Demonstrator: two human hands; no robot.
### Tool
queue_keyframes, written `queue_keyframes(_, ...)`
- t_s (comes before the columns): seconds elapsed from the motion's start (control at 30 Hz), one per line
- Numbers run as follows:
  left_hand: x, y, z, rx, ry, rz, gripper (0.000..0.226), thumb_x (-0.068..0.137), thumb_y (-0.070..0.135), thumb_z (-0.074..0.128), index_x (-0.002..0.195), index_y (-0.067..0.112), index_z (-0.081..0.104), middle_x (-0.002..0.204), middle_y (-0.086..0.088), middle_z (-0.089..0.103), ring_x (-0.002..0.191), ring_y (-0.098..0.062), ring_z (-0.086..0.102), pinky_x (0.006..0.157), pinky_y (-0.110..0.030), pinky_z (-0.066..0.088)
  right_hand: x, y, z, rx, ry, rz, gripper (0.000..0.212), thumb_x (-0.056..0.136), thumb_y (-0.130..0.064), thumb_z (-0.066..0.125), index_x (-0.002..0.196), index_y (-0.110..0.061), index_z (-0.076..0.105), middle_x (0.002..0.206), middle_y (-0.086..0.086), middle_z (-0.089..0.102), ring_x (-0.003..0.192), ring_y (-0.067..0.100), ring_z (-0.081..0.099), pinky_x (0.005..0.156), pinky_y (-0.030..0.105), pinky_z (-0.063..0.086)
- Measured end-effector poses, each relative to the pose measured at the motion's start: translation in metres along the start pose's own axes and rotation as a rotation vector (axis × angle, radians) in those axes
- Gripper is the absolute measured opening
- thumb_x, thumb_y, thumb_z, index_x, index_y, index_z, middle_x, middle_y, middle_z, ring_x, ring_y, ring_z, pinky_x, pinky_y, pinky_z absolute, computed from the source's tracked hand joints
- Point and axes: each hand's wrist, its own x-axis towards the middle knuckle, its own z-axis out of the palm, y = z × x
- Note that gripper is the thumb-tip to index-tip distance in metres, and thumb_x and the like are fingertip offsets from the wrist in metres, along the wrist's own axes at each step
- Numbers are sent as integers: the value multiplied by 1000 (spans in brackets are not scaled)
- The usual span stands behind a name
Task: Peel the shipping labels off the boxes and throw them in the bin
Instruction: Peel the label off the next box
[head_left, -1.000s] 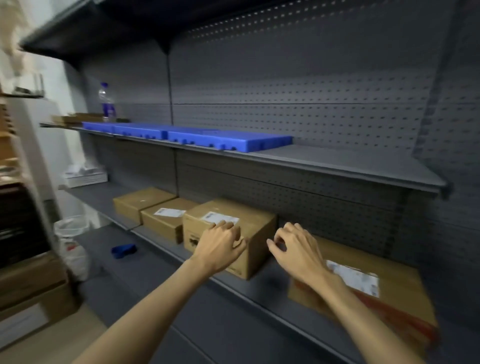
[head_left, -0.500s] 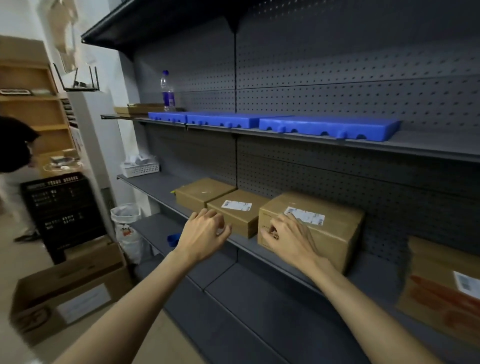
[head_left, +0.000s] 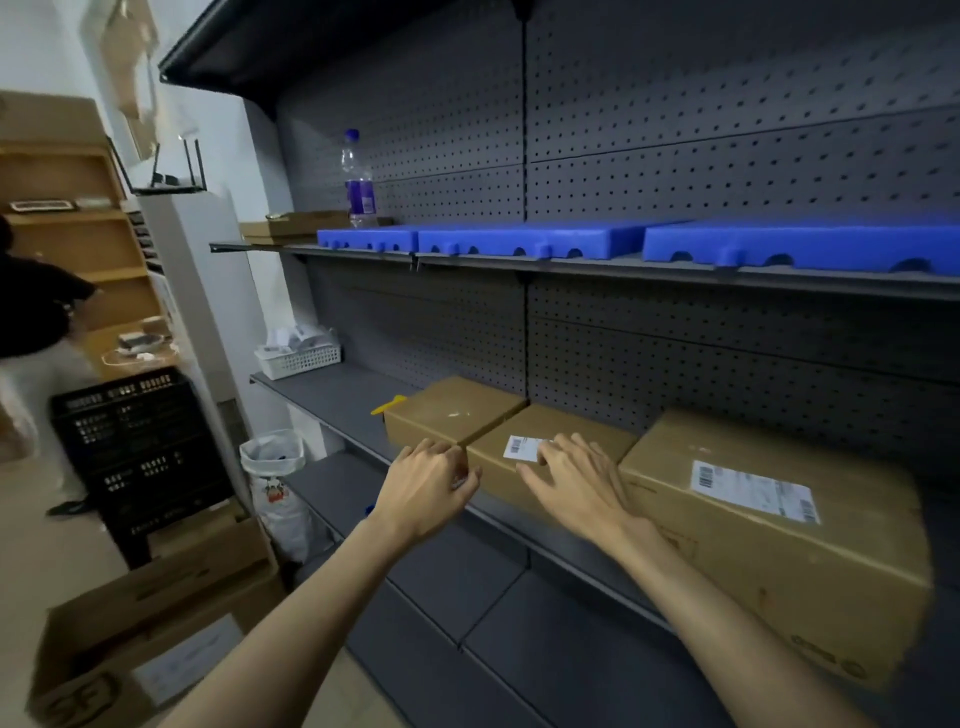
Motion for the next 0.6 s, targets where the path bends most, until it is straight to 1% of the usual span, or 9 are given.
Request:
queue_keyframes(0.1, 38, -24, 14, 0, -27, 42, 34, 93, 42, 47, 72, 17, 59, 79, 0, 61, 87, -24, 57, 74, -33, 40, 39, 5, 25, 22, -19, 42, 42, 97, -49, 39, 102, -15, 62, 104, 6, 62, 99, 23, 52, 85, 36, 40)
queue_keyframes(0.23, 81, -47, 40, -47, -55, 61, 34, 94, 42, 46, 80, 16, 63, 85, 0, 63, 93, -22, 57, 71, -31, 38, 76, 15, 59, 31, -61, 104, 39, 95, -49, 42, 97, -15, 60, 103, 5, 61, 97, 23, 51, 83, 35, 40)
queue_keyframes(0.33, 104, -57, 63, -76, -111, 96, 34, 94, 43, 45, 83, 16, 63, 90, 0, 63, 98, -22, 58, 77, -32, 40, 91, 24, 78, 8, -120, 136, 34, 93, -46, 48, 97, -14, 60, 104, 5, 60, 99, 23, 50, 82, 35, 40)
queue_keyframes(0.47, 134, -73, 93, -107, -173, 155, 36, 96, 45, 42, 90, 18, 65, 96, -1, 63, 103, -23, 58, 84, -33, 41, 109, 33, 100, -16, -139, 190, 31, 92, -43, 52, 97, -14, 60, 104, 3, 60, 100, 21, 49, 77, 32, 38)
queue_keyframes(0.53, 147, -83, 107, -118, -188, 199, 38, 97, 45, 40, 93, 17, 65, 99, -1, 63, 105, -23, 56, 84, -34, 43, 117, 33, 113, -24, -153, 220, 31, 91, -44, 53, 96, -14, 60, 103, 2, 59, 99, 20, 49, 74, 30, 36)
queue_keyframes(0.6, 159, -92, 120, -128, -203, 234, 37, 97, 45, 40, 97, 16, 64, 104, -2, 63, 106, -23, 57, 81, -33, 43, 125, 32, 126, -24, -168, 253, 32, 91, -45, 55, 95, -14, 61, 104, 2, 60, 99, 20, 49, 77, 31, 38)
